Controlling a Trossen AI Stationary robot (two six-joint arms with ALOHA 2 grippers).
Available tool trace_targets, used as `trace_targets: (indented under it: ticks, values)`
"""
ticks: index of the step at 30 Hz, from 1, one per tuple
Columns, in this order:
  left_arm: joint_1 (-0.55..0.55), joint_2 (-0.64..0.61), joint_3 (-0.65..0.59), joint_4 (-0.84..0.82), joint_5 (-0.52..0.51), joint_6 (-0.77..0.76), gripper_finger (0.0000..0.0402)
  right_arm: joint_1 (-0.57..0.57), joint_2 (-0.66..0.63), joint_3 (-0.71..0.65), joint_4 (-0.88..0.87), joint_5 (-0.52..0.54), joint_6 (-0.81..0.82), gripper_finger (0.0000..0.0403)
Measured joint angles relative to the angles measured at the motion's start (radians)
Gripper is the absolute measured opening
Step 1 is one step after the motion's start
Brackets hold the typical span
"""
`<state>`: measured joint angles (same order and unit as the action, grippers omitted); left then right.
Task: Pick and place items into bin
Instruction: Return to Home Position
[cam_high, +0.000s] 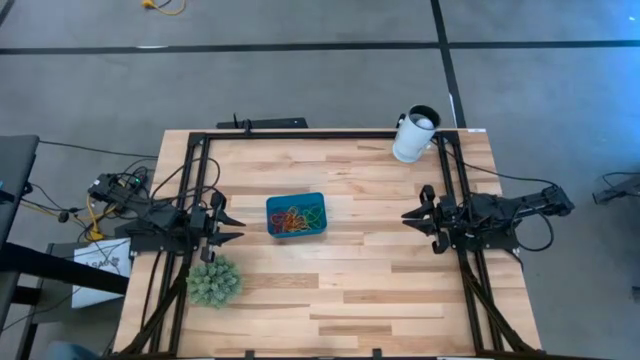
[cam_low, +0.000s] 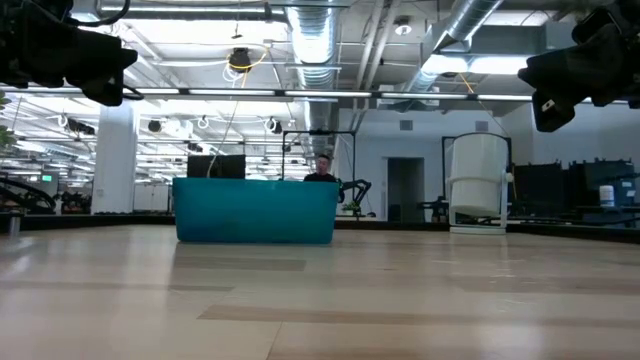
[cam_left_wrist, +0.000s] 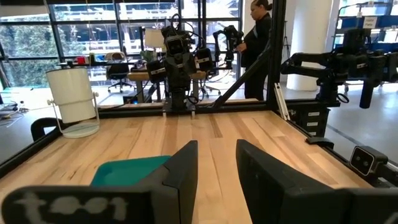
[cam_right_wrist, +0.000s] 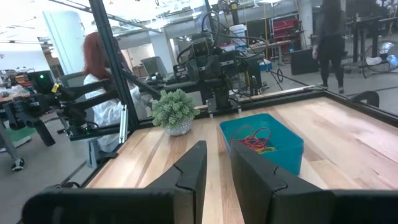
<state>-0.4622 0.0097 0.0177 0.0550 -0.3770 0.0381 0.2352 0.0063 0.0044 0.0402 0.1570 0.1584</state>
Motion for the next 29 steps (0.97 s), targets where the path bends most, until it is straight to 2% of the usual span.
trace_targets:
  ticks: [29]
  values:
    - [0.000, 0.000, 0.000, 0.000, 0.000, 0.010, 0.0101, 0.000, 0.000, 0.000, 0.000, 0.000, 0.000, 0.0067]
